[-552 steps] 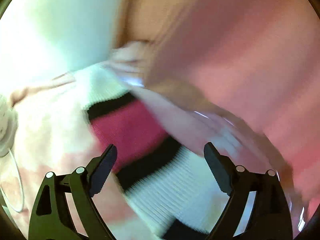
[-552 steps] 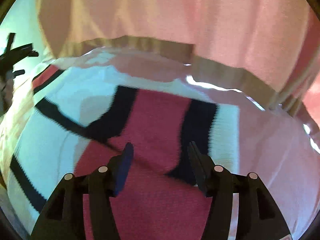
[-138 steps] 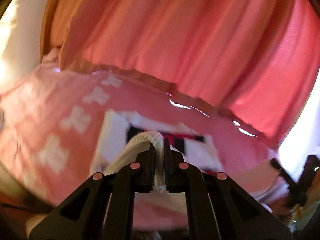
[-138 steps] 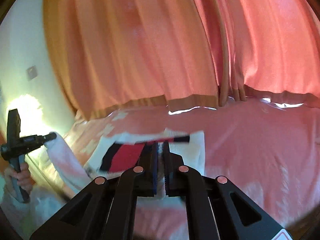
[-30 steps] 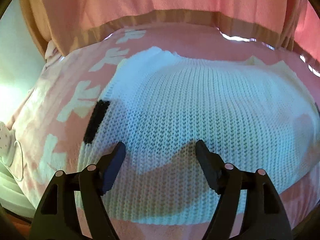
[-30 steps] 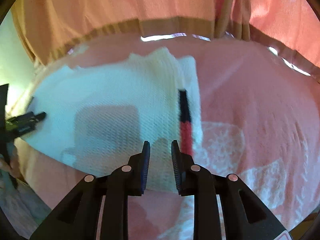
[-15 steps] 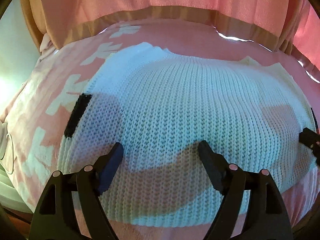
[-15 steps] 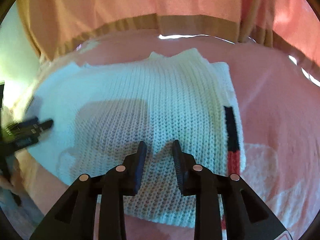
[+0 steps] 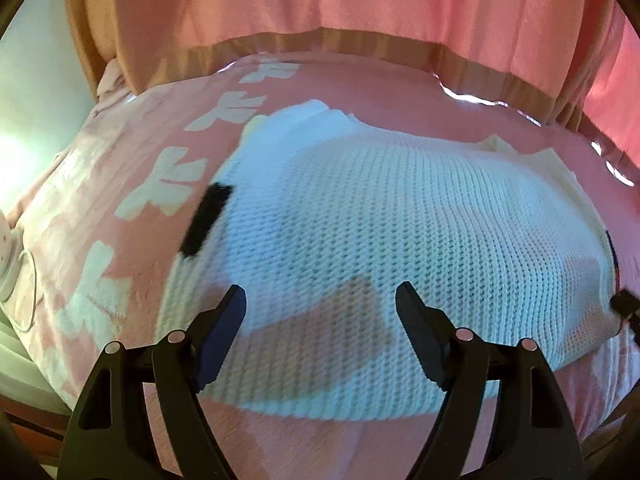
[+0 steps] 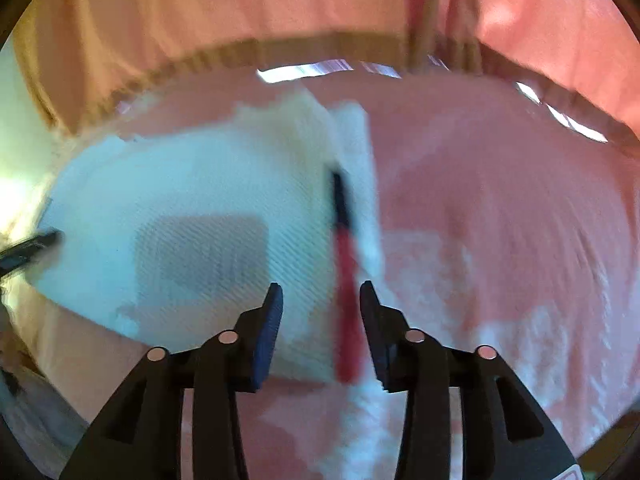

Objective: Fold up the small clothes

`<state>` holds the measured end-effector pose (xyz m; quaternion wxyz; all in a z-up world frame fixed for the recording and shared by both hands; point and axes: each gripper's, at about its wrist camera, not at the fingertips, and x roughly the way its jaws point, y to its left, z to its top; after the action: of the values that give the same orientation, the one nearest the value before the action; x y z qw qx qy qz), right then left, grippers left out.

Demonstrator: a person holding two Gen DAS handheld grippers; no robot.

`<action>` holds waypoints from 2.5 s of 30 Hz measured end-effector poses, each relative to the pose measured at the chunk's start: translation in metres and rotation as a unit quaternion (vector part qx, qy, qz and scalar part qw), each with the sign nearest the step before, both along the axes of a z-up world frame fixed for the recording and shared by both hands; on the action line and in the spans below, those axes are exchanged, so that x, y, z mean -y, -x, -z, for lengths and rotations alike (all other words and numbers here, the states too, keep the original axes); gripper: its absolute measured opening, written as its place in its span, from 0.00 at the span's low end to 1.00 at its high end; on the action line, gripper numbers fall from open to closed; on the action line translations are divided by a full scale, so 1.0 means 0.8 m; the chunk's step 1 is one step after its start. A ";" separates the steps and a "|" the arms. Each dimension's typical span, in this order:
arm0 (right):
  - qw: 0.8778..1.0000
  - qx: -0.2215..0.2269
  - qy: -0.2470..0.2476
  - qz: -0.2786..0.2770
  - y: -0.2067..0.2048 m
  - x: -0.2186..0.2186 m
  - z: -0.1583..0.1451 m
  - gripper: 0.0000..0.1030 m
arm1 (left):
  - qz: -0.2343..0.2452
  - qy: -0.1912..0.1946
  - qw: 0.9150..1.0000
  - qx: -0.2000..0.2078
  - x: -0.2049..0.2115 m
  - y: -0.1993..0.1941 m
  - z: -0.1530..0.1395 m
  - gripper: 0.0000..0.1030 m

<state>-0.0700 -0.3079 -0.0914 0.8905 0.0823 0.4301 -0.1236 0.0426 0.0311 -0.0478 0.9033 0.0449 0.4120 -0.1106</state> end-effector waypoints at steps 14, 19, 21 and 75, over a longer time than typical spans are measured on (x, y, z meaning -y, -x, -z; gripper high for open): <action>0.995 0.052 -0.082 0.026 0.036 0.031 -0.021 0.55 | -0.036 0.059 0.997 -0.036 -0.046 0.033 0.005 0.80; 0.995 0.029 -0.094 0.021 0.027 0.021 -0.001 0.63 | -0.067 0.077 0.993 -0.062 -0.065 0.027 0.023 0.82; 0.993 0.022 -0.116 0.022 0.020 0.023 0.007 0.64 | -0.081 0.106 0.989 -0.071 -0.078 0.020 0.026 0.83; 0.996 0.082 -0.021 0.008 -0.116 0.031 -0.068 0.21 | -0.073 0.123 0.989 -0.035 -0.035 -0.145 -0.052 0.13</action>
<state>0.0225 -0.3326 -0.0366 0.9198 0.1139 0.3575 -0.1145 0.1583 0.0593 -0.0060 0.8925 -0.1008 0.4290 -0.0962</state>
